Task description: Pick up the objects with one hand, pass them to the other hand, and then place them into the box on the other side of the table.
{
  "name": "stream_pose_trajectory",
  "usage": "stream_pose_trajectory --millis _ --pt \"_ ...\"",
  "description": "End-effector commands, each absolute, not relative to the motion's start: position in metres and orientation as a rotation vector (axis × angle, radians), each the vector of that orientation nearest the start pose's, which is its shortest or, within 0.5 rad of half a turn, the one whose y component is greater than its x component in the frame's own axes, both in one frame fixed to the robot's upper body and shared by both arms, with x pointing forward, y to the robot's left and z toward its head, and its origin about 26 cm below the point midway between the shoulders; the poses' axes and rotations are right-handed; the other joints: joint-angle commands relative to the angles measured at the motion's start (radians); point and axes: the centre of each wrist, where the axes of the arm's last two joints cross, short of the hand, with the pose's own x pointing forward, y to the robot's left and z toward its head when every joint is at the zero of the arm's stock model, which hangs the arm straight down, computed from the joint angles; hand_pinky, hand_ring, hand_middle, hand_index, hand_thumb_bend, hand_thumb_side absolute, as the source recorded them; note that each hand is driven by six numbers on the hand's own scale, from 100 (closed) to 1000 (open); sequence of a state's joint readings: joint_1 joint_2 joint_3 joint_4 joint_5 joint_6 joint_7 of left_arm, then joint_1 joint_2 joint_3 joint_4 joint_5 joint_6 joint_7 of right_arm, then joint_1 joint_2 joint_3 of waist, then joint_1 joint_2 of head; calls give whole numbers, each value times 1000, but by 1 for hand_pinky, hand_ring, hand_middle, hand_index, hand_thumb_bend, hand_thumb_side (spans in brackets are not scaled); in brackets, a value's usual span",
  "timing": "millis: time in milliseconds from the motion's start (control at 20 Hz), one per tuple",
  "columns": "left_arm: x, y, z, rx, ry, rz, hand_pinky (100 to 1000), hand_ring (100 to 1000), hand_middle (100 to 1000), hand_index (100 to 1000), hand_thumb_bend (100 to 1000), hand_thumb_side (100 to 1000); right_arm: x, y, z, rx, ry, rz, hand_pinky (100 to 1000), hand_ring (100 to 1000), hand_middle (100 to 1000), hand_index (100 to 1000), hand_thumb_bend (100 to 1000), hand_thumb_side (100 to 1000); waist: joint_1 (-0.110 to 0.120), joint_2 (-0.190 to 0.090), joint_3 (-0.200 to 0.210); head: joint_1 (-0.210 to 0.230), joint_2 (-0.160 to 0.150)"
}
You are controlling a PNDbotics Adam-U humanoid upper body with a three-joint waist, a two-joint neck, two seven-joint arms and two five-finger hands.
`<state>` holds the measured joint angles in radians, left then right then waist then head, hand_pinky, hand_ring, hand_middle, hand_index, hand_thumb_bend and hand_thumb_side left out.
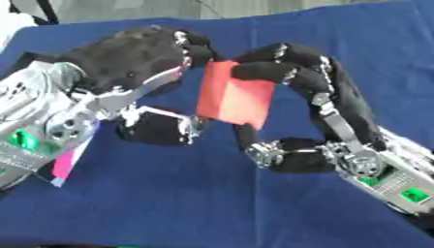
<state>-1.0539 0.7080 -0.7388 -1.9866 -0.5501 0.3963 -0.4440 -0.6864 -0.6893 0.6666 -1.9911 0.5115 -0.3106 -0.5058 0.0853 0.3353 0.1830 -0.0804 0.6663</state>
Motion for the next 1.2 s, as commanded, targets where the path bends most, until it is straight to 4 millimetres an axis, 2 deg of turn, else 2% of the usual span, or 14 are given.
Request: stream_pose_trajectory --millis 50,300,500,600,800,1000,1200 --pt "277 113 316 -1109 2359 2325 903 882 761 867 632 414 290 -156 233 343 2865 -1100 619 455 422 670 100 100 -2 -17 2 5 -5" --pt "277 114 318 -1151 2310 2332 913 898 775 878 721 449 290 -158 233 354 2849 -1094 621 457 424 669 100 100 -2 -18 1 9 -8" --pt "277 114 319 -1189 2289 2311 934 912 782 890 834 622 290 -158 232 364 2842 -1095 621 457 423 669 100 100 -1 -16 1 9 -10" --pt "277 114 319 -1197 2288 2307 942 917 787 897 846 680 290 -159 231 370 2842 -1100 620 456 423 669 100 100 -1 -16 0 9 -9" --pt "277 114 321 -1199 2284 2308 953 925 795 904 851 716 290 -160 230 386 2838 -1107 620 456 423 666 100 100 0 -15 -1 11 -9" --pt "277 114 322 -1196 2276 2312 959 929 799 909 856 710 290 -161 228 391 2833 -1117 619 454 421 666 100 100 1 -16 -2 14 -11" --pt "277 114 323 -1190 2250 2325 964 934 802 911 820 566 289 -162 227 397 2835 -1120 620 455 422 666 100 100 0 -19 -4 18 -12"
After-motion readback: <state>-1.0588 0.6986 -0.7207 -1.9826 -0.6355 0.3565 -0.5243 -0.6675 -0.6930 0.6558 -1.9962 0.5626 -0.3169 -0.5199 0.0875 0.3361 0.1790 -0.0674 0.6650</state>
